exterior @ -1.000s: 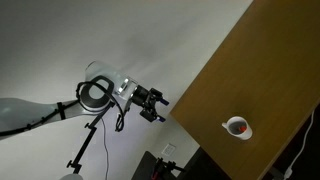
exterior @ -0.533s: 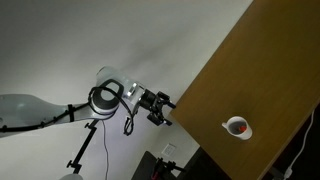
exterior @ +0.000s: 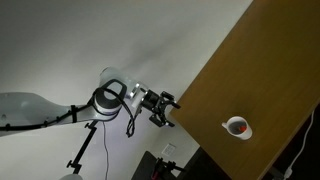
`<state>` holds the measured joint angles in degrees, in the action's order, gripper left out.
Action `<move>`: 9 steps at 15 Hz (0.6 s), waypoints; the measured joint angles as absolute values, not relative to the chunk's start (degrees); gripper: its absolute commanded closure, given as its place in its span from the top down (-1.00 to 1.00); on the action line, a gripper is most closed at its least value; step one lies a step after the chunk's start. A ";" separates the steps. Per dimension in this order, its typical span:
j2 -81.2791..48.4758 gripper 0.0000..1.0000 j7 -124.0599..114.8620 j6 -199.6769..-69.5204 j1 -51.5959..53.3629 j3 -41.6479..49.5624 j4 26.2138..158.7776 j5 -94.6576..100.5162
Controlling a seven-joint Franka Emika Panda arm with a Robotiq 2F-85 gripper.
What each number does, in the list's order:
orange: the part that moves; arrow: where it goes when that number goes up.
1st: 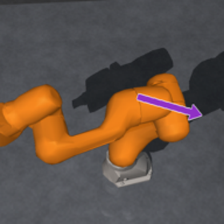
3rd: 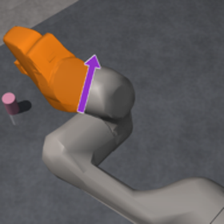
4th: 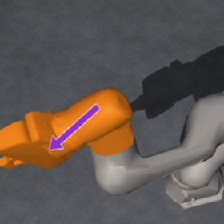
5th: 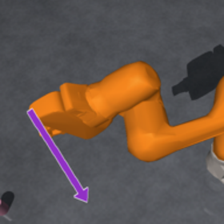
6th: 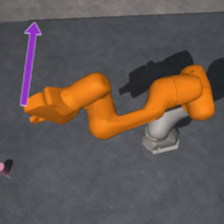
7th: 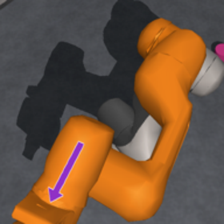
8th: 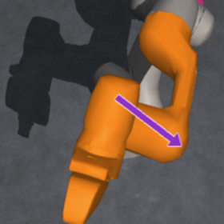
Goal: Take the marker out of the white cup and place it on the table
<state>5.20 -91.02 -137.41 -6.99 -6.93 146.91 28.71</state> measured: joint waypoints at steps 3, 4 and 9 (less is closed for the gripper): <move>2.16 1.00 -101.64 -137.85 -6.60 -6.57 145.26 31.60; 0.86 1.00 -105.83 -138.34 -6.17 -6.31 144.58 33.01; -6.44 1.00 -122.47 -138.86 -2.77 -3.50 140.92 38.90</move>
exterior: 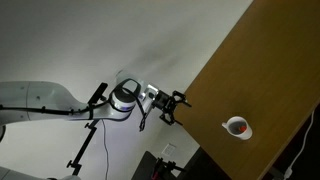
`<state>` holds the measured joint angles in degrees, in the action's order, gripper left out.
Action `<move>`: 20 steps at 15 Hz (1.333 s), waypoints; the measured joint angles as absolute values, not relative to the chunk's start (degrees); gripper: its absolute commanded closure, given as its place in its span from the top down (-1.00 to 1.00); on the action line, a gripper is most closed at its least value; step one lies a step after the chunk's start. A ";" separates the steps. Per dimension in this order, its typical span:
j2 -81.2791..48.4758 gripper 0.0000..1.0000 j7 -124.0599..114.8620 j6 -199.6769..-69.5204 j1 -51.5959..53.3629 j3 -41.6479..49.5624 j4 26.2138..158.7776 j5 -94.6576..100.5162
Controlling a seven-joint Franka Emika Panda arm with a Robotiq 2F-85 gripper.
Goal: Take the marker out of the white cup and place it on the table
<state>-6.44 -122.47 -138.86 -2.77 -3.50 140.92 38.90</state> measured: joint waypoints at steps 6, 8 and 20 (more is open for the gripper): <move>-14.58 1.00 -132.09 -138.92 -0.20 1.97 136.57 43.63; -17.11 1.00 -132.09 -139.18 -0.15 3.46 134.90 43.78; -29.84 1.00 -132.07 -139.49 0.72 8.24 126.49 43.71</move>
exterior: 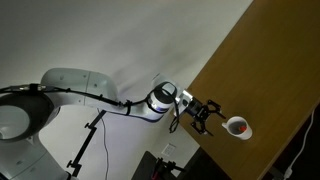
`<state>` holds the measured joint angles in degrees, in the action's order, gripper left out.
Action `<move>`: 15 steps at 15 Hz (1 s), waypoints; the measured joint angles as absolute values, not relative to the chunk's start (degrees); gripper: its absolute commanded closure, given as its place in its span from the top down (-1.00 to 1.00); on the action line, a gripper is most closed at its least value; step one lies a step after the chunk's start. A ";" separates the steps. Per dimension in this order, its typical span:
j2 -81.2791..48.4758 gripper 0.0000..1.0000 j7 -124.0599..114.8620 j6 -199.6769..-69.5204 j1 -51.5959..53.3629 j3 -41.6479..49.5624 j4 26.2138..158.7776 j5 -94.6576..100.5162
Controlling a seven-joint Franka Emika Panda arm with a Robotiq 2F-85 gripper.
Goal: Take the marker out of the white cup and place it on the table
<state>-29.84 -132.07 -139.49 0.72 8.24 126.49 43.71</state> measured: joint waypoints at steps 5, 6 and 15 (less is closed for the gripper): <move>-34.61 1.00 -132.06 -142.04 0.92 11.40 124.90 44.41; -35.52 1.00 -132.04 -142.53 0.96 12.04 124.47 44.54; -39.56 1.00 -130.47 -144.71 1.07 14.42 119.60 44.56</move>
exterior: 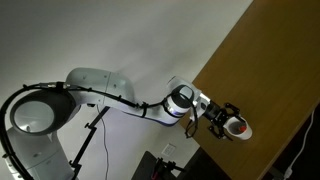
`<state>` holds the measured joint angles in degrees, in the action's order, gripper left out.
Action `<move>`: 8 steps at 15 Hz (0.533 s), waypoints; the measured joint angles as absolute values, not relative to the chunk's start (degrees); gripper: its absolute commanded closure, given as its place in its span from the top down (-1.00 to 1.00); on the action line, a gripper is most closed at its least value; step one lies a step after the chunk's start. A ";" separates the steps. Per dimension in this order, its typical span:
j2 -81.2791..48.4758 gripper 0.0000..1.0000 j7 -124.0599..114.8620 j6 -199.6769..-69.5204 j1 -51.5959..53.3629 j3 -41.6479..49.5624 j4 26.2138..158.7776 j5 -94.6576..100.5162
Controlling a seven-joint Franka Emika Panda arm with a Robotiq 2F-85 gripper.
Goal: Take the marker out of the white cup and place it on the table
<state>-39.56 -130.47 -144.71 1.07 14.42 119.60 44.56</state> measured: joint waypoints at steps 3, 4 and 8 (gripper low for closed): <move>-40.66 1.00 -129.76 -144.73 1.19 14.42 117.83 44.53; -41.15 1.00 -129.73 -144.74 1.28 14.42 117.32 44.53; -43.86 1.00 -129.73 -144.74 1.75 14.42 115.46 44.49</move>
<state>-43.86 -129.73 -144.74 1.75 14.42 115.46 44.49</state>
